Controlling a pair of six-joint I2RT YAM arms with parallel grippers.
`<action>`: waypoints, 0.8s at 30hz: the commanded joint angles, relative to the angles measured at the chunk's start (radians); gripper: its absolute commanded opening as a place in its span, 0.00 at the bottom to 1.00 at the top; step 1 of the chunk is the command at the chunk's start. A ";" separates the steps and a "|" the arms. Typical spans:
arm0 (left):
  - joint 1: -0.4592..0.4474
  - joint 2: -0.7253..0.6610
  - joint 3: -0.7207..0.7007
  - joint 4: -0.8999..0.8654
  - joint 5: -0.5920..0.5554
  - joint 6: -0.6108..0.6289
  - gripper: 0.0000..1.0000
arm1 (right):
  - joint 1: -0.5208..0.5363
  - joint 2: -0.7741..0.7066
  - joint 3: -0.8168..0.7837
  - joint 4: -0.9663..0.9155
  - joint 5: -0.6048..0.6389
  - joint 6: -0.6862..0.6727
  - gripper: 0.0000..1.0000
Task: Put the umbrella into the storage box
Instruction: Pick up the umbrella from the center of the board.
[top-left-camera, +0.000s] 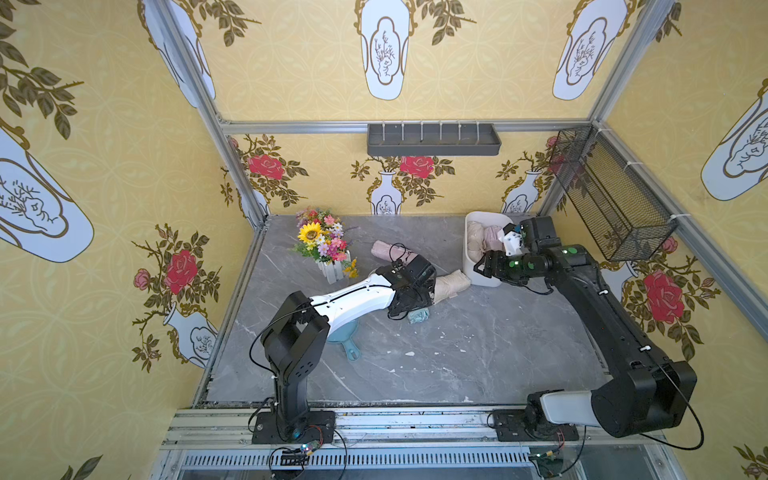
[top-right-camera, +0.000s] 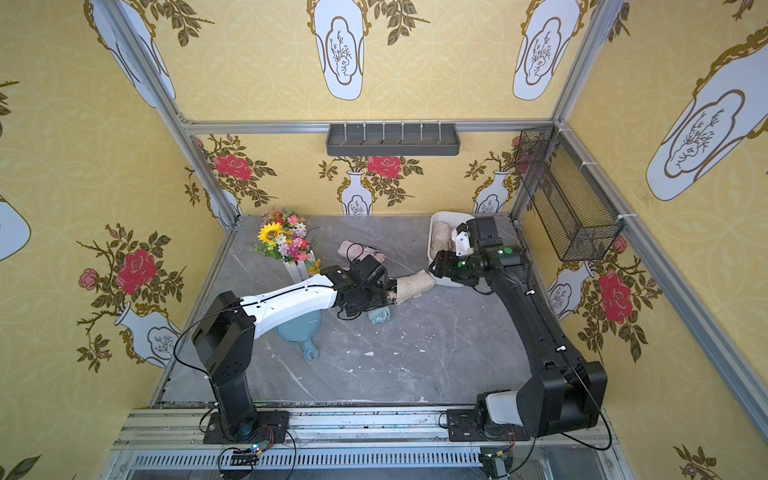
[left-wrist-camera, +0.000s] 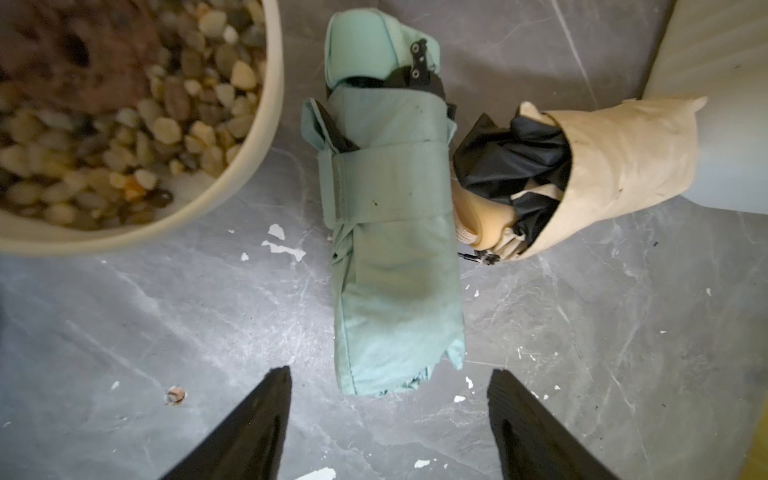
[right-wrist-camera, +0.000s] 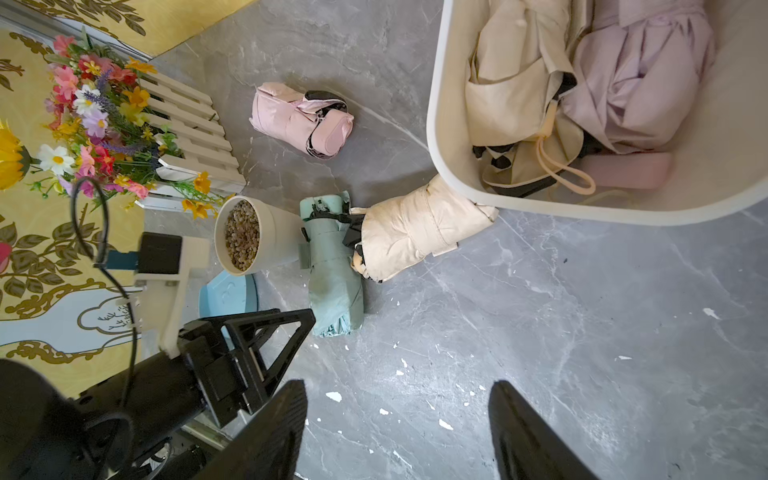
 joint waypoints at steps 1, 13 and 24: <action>0.009 0.018 -0.018 0.046 0.033 0.021 0.76 | 0.001 -0.004 0.000 0.042 -0.014 0.021 0.73; 0.027 0.091 -0.004 0.112 0.060 0.029 0.75 | 0.001 -0.008 0.004 0.024 -0.013 0.024 0.73; 0.040 0.145 -0.014 0.156 0.103 0.049 0.64 | 0.002 -0.012 0.010 0.006 -0.015 0.018 0.73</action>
